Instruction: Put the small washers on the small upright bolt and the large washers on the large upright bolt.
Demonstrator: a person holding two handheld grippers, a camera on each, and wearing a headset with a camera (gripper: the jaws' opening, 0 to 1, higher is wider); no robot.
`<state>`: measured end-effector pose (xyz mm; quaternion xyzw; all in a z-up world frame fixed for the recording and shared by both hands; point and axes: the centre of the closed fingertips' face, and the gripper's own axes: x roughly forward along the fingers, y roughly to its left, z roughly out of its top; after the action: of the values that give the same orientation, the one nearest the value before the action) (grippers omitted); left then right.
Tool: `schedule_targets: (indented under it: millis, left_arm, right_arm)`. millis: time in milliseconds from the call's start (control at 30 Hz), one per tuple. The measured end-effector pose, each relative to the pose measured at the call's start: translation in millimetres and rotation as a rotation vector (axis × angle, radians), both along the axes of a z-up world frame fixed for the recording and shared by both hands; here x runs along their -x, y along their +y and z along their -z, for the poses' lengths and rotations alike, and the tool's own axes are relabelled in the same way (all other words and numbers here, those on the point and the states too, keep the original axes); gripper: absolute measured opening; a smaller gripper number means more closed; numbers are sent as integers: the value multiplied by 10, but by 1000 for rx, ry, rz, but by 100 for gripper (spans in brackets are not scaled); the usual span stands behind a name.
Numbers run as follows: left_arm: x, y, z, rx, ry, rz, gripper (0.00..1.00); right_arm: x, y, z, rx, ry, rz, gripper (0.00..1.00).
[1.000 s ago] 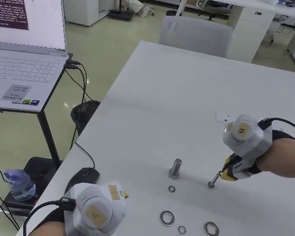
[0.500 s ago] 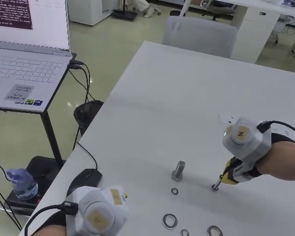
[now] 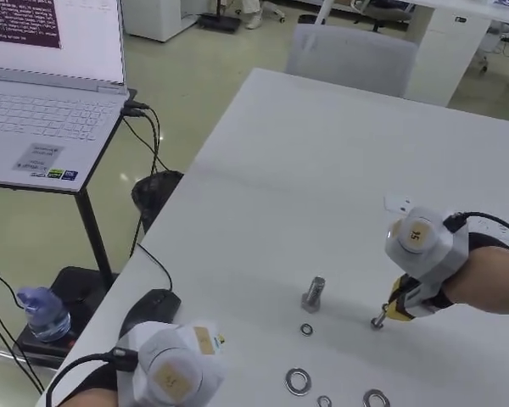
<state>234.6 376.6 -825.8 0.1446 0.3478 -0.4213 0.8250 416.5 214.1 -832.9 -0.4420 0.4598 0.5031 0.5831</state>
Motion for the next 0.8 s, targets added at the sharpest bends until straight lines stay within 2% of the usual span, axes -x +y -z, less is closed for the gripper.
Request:
schedule_targets:
  millis: [67,367,800]
  left_arm:
    - [-7,7,-6,0,-8,-1,89]
    - [20,-1,9,0,4,2,88]
    - [49,35,35,-12,20,4,86]
  right_arm:
    - [2,2,33,5,5,-1,13]
    - [33,1,177,19,24,-8,13]
    - [37,16,347,24,25,-13,13]
